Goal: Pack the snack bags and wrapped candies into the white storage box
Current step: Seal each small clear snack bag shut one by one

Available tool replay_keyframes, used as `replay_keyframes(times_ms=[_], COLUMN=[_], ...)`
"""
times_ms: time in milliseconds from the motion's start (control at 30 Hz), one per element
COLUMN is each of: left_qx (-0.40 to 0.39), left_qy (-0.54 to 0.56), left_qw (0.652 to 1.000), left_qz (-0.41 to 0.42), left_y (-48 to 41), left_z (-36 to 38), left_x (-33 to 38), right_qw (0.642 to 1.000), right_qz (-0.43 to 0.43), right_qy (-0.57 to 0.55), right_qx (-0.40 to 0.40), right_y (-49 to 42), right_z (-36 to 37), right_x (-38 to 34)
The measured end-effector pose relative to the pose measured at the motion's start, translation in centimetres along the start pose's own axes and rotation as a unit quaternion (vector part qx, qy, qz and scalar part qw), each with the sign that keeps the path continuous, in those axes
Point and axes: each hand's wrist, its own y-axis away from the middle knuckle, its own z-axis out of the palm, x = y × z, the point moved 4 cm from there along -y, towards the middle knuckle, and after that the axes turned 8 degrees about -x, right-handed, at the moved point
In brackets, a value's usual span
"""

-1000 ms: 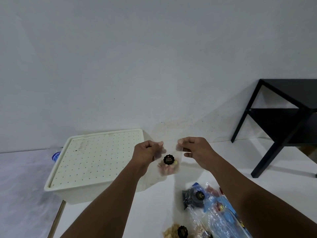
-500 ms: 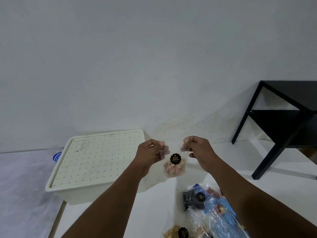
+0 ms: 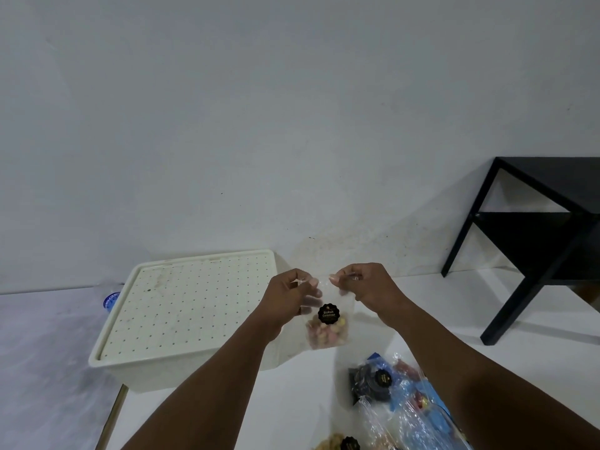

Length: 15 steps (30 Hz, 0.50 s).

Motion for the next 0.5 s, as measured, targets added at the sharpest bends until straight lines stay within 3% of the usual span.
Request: replay_keyframes(times_ms=[167,367,500], left_qx=[0.012,-0.047,-0.057], left_qy=[-0.006,-0.005,-0.059], left_qw=[1.0,0.997,0.996], left_qz=[0.017,-0.054,-0.034], left_y=[-0.1,0.0,-0.3], left_z=[-0.3,0.5,1.1], left_x=[0.0,-0.3,0.1], right_qw=[0.992,0.998,0.999], right_qz=[0.061,0.038,0.029], right_qy=[-0.101,-0.036,0.002], right_qx=[-0.036,-0.039,-0.04], right_y=[0.7,1.0,0.8], right_z=[-0.8,-1.7,-2.1], right_x=[1.5,1.0,0.9])
